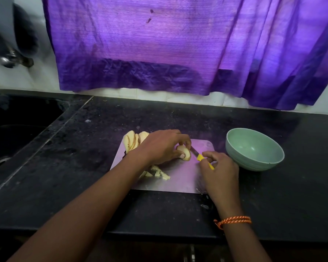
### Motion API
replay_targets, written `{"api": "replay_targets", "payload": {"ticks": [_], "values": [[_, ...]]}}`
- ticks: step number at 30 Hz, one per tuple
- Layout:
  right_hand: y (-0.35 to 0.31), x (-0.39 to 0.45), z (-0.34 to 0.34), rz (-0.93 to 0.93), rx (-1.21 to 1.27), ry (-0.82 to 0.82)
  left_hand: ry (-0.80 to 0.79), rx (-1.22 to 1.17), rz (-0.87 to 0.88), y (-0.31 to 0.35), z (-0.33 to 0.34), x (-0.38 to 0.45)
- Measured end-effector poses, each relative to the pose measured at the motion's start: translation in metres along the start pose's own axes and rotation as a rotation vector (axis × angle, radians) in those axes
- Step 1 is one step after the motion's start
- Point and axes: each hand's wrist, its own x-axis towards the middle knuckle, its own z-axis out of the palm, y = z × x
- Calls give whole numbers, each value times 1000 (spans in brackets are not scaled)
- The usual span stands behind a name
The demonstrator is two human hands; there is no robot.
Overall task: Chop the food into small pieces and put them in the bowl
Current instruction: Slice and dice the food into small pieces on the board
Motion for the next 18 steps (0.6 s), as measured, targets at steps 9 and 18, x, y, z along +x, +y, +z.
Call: {"api": "replay_targets", "payload": {"ticks": [9, 18], "values": [[-8, -4, -3, -2, -7, -62, 27, -37, -34, 0, 0, 0], [-18, -8, -5, -31, -200, -54, 38, -7, -17, -2, 6, 3]]}}
